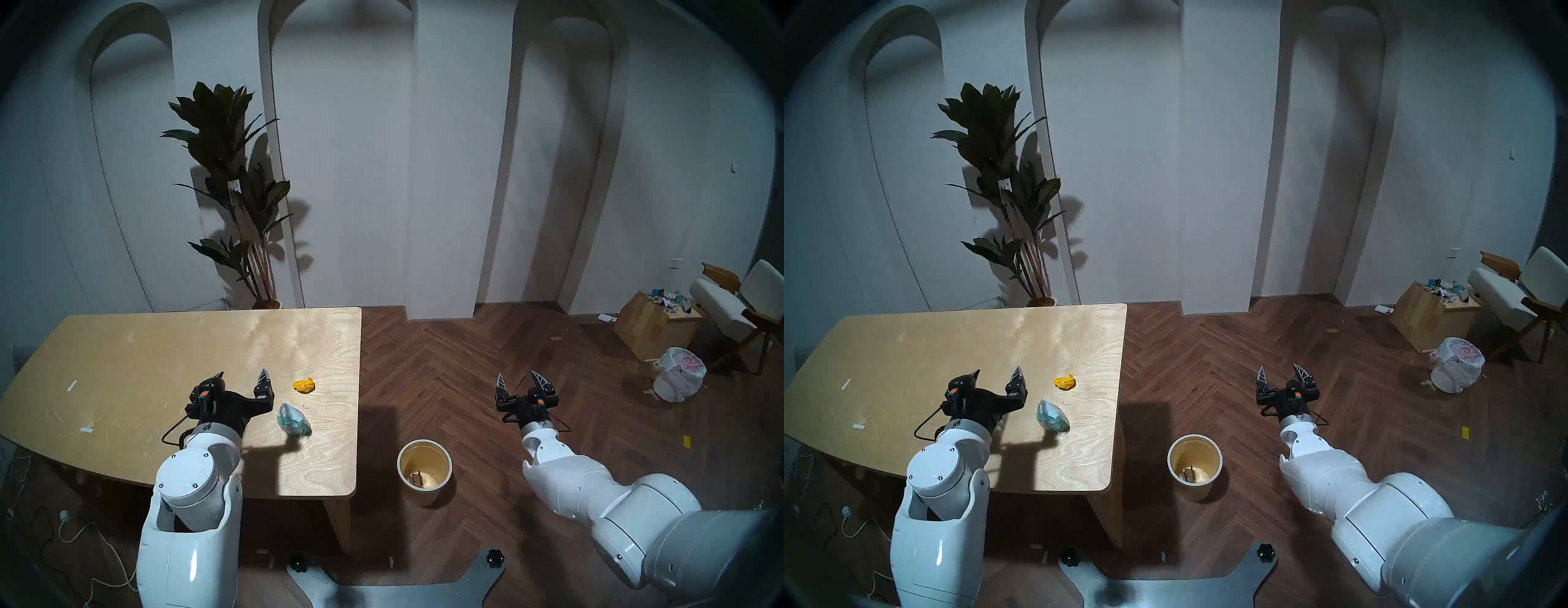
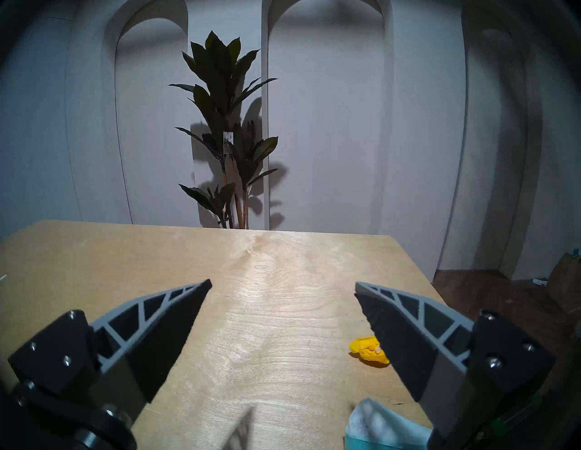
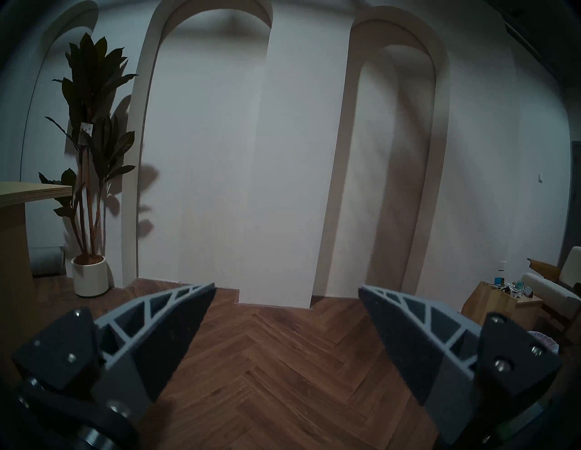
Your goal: Put the trash into the trash bin on the ground
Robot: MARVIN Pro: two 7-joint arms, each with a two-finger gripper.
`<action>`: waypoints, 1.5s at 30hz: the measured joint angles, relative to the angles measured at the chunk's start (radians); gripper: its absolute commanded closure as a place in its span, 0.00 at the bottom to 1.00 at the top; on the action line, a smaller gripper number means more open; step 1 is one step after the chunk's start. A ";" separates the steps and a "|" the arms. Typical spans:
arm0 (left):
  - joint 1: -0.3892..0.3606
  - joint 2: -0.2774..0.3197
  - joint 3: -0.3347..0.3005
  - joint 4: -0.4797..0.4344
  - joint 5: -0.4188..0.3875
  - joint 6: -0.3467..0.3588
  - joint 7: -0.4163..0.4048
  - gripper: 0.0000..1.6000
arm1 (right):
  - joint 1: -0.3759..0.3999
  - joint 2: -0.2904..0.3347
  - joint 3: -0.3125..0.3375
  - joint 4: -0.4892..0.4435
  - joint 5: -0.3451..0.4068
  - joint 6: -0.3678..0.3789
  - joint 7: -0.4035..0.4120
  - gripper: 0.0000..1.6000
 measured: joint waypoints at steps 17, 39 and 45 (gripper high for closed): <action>-0.026 0.013 0.023 -0.019 -0.060 0.129 -0.043 0.00 | -0.056 0.052 0.015 -0.077 -0.009 -0.066 0.058 0.00; -0.016 -0.031 0.069 -0.048 -0.107 0.283 -0.016 0.00 | -0.151 0.122 0.036 -0.248 0.021 -0.118 0.138 0.00; -0.008 -0.040 0.077 -0.063 -0.104 0.316 0.012 0.00 | -0.181 0.143 0.042 -0.306 0.033 -0.119 0.157 0.00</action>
